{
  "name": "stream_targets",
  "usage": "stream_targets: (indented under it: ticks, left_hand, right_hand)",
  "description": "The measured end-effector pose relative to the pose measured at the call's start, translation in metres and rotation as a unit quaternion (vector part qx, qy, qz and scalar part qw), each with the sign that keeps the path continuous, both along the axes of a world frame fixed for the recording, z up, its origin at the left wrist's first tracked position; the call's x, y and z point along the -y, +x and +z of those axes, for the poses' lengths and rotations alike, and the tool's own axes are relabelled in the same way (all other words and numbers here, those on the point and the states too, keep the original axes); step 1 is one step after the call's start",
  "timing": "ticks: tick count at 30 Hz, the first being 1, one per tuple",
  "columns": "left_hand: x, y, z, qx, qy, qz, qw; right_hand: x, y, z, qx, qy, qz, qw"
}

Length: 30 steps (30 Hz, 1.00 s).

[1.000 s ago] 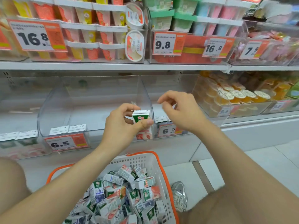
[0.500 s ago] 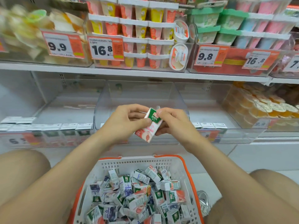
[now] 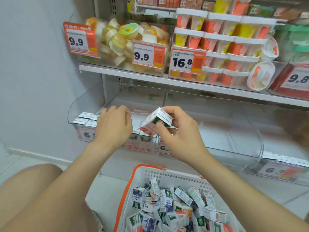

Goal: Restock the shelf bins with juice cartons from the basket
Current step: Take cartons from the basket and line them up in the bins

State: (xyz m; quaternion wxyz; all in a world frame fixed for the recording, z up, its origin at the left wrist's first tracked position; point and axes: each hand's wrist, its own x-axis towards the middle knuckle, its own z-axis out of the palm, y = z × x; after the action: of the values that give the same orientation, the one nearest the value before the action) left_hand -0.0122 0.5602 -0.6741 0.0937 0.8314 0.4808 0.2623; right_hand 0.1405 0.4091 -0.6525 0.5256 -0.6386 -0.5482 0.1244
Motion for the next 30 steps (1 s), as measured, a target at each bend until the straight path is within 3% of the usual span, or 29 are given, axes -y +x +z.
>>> stream_targets:
  ticks: [3, 5, 8, 15, 20, 23, 27, 30]
  left_hand:
    - [-0.022, -0.034, -0.014, -0.153, -0.073, 0.059, 0.984]
    - [-0.030, -0.051, -0.022, -0.198, -0.099, 0.063, 0.973]
    - [-0.038, -0.064, -0.027, -0.234, -0.145, 0.049, 0.960]
    - [-0.036, -0.061, -0.023, -0.288, -0.111, 0.044, 0.950]
    - [-0.035, -0.051, -0.032, -0.313, -0.094, 0.062, 0.943]
    - [-0.032, -0.049, -0.031, -0.307, -0.075, 0.075, 0.946]
    - [-0.014, -0.054, -0.025, -0.297, 0.024, 0.086, 0.951]
    - [0.013, -0.051, -0.022, -0.237, 0.019, 0.024, 0.971]
  right_hand:
    - [-0.049, -0.026, -0.009, 0.095, 0.004, 0.017, 0.995]
    - [-0.084, -0.036, -0.018, 0.148, -0.002, 0.007, 0.989]
    - [-0.134, -0.043, -0.031, 0.180, -0.059, 0.001, 0.982]
    - [-0.216, -0.054, -0.043, 0.158, -0.285, 0.046, 0.944]
    - [-0.214, -0.057, -0.045, 0.182, -0.334, 0.086, 0.921]
    - [-0.198, -0.056, -0.044, 0.231, -0.302, 0.083, 0.921]
    - [-0.138, -0.060, -0.042, 0.267, -0.083, 0.057, 0.959]
    - [-0.074, -0.055, -0.045, 0.314, -0.101, 0.091, 0.940]
